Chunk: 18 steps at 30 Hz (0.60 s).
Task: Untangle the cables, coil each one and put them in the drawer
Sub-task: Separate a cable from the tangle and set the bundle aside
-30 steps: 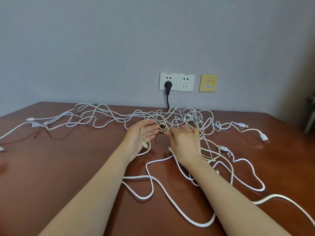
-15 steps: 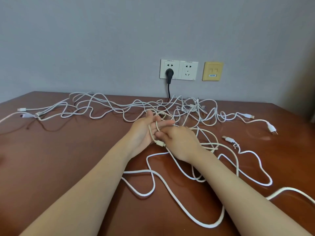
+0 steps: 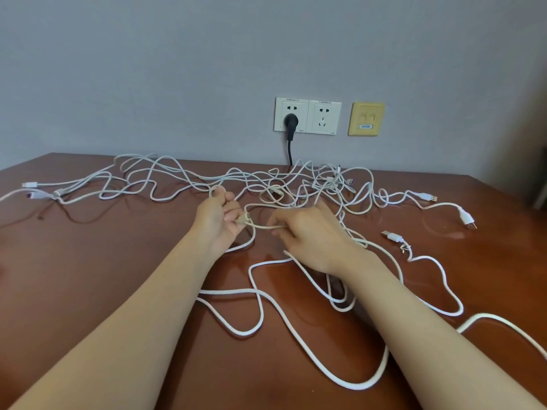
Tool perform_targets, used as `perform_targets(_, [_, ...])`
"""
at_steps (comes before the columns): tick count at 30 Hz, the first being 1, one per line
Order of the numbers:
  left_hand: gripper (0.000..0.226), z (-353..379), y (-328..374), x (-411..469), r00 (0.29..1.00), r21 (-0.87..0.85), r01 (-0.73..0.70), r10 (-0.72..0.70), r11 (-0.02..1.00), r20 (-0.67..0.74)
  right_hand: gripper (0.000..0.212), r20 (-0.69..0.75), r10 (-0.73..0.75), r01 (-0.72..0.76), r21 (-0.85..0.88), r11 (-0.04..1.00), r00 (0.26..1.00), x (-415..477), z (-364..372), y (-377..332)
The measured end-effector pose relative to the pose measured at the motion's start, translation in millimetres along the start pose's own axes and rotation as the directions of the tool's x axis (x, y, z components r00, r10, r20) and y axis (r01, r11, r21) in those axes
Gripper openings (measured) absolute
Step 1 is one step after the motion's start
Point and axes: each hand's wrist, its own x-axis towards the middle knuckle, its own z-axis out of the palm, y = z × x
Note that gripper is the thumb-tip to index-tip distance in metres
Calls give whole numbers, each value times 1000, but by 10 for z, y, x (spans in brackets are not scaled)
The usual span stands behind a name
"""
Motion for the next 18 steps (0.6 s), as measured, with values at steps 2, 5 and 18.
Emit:
perform_targets(2, [42,-45,85,37,996,-59,-48,43,997,-72,17,-32,-13,14,7,1000,999,-3,-32,20])
perform_targets(5, [42,-124,203,75,993,58,-71,76,996,-93,10,-7,98,-86,409,908,995,-3,-105,44])
perform_targets(18, [64,267,-142,-188,955,701,22,-222,712,195,30,-27,312,-148,839,524,950,53,-105,-23])
